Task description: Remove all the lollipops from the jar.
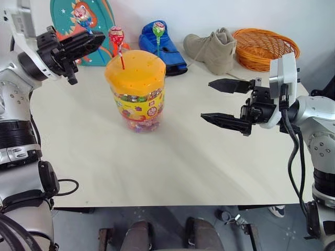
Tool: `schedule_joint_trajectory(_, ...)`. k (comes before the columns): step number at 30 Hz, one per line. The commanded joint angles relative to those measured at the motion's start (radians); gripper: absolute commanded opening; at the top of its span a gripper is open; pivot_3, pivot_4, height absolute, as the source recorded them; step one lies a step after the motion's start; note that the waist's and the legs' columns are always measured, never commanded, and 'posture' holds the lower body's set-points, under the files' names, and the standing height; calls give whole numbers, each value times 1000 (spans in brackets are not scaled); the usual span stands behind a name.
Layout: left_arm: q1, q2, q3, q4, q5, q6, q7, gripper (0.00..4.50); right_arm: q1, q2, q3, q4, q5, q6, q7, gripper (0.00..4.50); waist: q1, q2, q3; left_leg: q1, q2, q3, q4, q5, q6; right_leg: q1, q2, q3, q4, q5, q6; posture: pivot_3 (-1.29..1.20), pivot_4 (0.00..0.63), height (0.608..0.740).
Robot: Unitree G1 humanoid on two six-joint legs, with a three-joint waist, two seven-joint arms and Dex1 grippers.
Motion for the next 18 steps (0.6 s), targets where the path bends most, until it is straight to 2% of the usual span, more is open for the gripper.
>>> schedule_joint_trajectory(1,18,79,58,-76,2,137,167,24,-17,-27,-30,-9,-2,-22,22,4500,-3,0,0,0,0,0,0,0,0,0,0,0,0,0,0,0,150,740)
schedule_joint_trajectory(3,83,124,69,-117,22,292,293,24,-15,-34,-30,-2,-3,-21,31,4500,-6,0,0,1,0,0,-1,0,0,0,0,1,0,0,0,0,150,740)
schedule_joint_trajectory(10,338,219,91,-310,15,650,448,24,-10,-28,-14,24,20,-13,93,4500,3,-4,2,1,0,1,-1,0,0,0,1,4,0,0,0,0,150,740)
schedule_joint_trajectory(14,456,213,91,-367,33,762,521,24,45,-9,0,-1,43,-18,147,4500,6,-5,3,0,0,0,-1,0,0,-1,1,4,0,0,0,0,150,740)
schedule_joint_trajectory(18,560,212,43,-369,59,842,561,24,126,-36,45,-28,0,-49,228,4500,3,-5,3,1,0,1,-1,0,0,-1,1,5,0,0,0,0,150,740)
